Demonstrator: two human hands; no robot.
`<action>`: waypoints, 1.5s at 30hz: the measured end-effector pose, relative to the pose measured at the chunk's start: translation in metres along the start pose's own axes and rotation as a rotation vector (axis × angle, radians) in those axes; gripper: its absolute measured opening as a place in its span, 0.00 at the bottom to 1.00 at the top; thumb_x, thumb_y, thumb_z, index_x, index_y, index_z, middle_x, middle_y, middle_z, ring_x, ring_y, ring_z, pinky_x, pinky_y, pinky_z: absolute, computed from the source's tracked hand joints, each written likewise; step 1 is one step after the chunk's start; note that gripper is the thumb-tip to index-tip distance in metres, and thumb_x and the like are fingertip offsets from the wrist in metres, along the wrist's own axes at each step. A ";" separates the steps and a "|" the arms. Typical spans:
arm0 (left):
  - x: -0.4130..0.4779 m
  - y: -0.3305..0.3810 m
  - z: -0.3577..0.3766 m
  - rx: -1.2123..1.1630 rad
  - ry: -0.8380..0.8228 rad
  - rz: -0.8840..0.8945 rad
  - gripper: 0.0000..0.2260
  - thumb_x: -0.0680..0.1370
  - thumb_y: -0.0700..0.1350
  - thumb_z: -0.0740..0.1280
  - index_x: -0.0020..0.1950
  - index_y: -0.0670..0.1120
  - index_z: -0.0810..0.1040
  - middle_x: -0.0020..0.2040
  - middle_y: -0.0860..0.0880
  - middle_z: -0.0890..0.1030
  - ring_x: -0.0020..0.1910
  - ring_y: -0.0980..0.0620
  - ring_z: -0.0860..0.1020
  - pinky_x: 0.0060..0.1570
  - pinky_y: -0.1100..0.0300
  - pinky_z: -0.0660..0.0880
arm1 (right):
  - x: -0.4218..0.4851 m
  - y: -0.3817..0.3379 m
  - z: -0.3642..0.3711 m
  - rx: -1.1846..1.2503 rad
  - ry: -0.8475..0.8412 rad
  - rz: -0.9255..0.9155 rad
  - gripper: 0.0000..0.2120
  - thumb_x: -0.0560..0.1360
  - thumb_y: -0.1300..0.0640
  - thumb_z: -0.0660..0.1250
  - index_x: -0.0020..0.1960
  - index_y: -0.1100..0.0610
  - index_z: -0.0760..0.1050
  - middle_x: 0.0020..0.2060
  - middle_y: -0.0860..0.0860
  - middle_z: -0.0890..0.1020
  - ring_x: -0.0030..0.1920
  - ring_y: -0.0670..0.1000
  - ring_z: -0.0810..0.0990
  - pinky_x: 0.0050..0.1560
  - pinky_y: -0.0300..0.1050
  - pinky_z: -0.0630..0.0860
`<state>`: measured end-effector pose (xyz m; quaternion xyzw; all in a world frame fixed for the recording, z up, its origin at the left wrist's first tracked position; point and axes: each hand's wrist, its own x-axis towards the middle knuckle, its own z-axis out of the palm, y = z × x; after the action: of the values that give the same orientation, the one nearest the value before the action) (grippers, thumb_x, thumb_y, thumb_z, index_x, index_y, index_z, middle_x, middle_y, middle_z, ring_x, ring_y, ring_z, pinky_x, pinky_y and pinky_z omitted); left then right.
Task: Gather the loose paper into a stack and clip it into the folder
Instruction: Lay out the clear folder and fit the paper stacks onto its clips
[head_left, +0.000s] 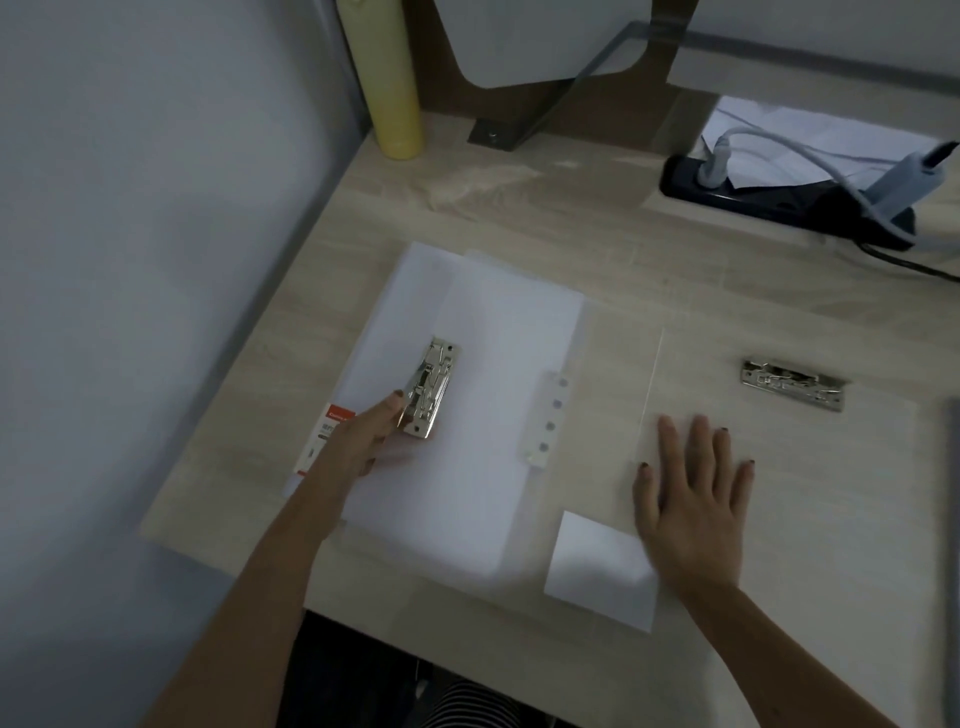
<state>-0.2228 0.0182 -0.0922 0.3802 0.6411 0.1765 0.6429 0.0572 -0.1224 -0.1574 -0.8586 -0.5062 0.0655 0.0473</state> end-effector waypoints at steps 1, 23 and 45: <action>0.001 0.005 0.002 0.028 0.007 0.022 0.09 0.76 0.59 0.59 0.47 0.59 0.76 0.53 0.56 0.76 0.51 0.57 0.72 0.51 0.59 0.64 | 0.000 0.000 0.000 0.001 0.001 -0.001 0.28 0.77 0.44 0.45 0.76 0.50 0.53 0.76 0.58 0.57 0.76 0.59 0.50 0.74 0.57 0.41; 0.036 0.071 0.095 0.665 0.536 0.702 0.22 0.78 0.48 0.61 0.70 0.41 0.66 0.72 0.41 0.62 0.72 0.42 0.61 0.68 0.49 0.65 | 0.002 0.003 -0.002 0.034 -0.009 -0.003 0.27 0.77 0.47 0.49 0.75 0.52 0.57 0.74 0.58 0.61 0.75 0.57 0.53 0.74 0.57 0.43; 0.047 -0.003 0.276 1.398 0.018 0.985 0.30 0.80 0.56 0.38 0.75 0.40 0.56 0.77 0.43 0.56 0.76 0.48 0.53 0.72 0.50 0.50 | 0.103 0.076 -0.026 0.058 0.047 -0.089 0.28 0.75 0.55 0.48 0.74 0.60 0.58 0.73 0.57 0.64 0.75 0.56 0.58 0.72 0.45 0.45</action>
<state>0.0465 -0.0229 -0.1579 0.9232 0.3695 0.0027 0.1052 0.1760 -0.0689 -0.1500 -0.8349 -0.5405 0.0578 0.0869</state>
